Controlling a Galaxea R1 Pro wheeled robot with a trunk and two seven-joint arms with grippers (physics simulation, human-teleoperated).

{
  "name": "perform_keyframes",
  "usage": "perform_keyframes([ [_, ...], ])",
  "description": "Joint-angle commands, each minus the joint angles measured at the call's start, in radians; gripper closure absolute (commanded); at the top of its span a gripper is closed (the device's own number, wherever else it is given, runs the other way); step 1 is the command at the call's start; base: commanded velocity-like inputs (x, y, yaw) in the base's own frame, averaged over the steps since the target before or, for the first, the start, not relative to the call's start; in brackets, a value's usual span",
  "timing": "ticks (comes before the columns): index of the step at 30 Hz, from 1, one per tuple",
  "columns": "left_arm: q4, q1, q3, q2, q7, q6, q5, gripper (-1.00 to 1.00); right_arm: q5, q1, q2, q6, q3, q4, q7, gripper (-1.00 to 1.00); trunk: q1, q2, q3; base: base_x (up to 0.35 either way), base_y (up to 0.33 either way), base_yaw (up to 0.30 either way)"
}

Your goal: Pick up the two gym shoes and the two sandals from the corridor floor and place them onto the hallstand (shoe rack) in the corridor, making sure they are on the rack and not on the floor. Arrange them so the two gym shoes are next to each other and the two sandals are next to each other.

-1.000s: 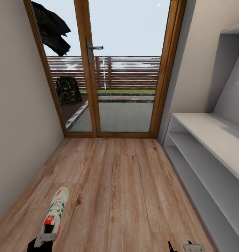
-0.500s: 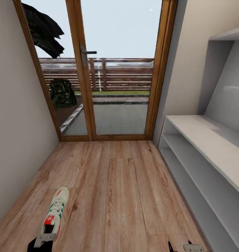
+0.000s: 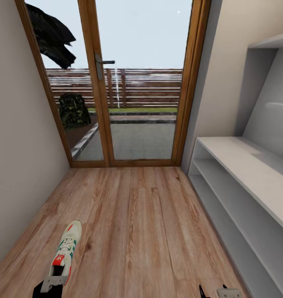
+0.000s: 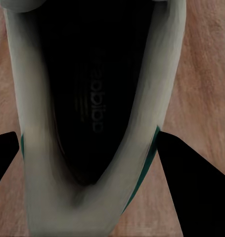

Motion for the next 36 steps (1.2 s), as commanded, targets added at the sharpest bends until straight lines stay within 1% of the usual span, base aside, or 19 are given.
perform_keyframes([
  [1,0.001,-0.001,0.006,0.0,-0.009,-0.002,0.005,1.0,0.005,0.0,0.0,-0.003,-0.003,0.001,0.0,-1.0,0.0,0.0,-0.001,0.142,0.073,0.0],
  [9,0.0,-0.001,0.006,-0.004,-0.009,-0.002,0.005,1.0,0.005,0.0,0.0,-0.003,-0.003,0.0,0.0,-1.0,0.0,0.0,-0.001,0.234,0.164,0.0],
  [22,0.001,-0.001,0.006,-0.004,-0.009,-0.002,0.005,1.0,0.004,0.0,0.0,-0.003,-0.003,-0.002,0.001,-1.0,0.0,0.0,-0.001,0.267,0.227,-0.009],
  [28,0.001,-0.001,0.006,-0.004,-0.009,-0.002,0.005,1.0,0.004,0.0,0.0,-0.002,-0.004,-0.002,0.001,-1.0,0.0,0.0,-0.001,0.18,0.29,-0.186],
  [36,0.002,-0.001,0.006,-0.006,-0.01,-0.002,0.005,1.0,0.004,0.0,0.0,-0.001,-0.004,-0.004,0.001,-1.0,0.0,0.0,-0.001,-0.011,0.321,-0.265],
])
